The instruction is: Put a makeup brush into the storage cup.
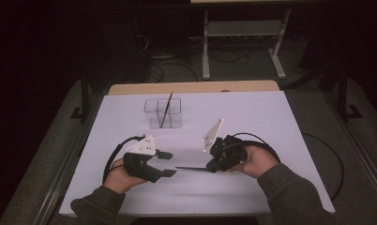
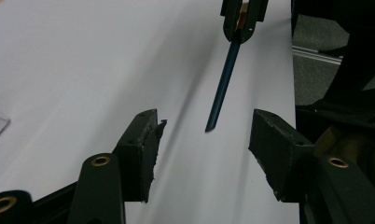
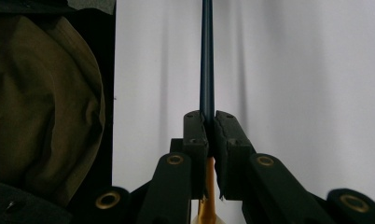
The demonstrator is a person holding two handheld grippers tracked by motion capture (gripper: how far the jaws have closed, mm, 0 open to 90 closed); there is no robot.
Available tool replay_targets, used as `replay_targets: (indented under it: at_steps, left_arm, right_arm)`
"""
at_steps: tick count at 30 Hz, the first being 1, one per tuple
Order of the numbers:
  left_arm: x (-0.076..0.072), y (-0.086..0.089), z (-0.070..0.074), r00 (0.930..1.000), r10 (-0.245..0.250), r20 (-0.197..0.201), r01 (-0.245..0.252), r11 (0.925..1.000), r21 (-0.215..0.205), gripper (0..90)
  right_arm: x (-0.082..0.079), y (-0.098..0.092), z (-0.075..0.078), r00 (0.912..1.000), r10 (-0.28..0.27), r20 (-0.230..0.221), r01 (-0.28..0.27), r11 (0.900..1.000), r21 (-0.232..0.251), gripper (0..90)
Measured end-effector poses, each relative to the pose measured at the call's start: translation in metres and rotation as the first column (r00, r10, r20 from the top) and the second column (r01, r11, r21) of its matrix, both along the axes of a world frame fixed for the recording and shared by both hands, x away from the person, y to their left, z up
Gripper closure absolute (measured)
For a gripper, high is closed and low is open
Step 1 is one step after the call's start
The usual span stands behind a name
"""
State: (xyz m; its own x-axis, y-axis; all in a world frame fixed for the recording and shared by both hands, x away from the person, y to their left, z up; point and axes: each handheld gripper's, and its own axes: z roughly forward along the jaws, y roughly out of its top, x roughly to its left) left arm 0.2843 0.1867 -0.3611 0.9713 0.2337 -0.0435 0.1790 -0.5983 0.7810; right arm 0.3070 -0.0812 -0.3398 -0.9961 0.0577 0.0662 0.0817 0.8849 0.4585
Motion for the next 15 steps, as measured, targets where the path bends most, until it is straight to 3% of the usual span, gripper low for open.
replay_targets:
  at_steps: [15]
  left_arm:
    - [-0.003, -0.012, -0.007, 0.9966, -0.072, -0.04, 0.073, 0.9963, 0.046, 53.0]
  right_arm:
    - [-0.006, 0.028, 0.004, 0.9974, 0.071, 0.008, -0.071, 0.997, -0.006, 83.0]
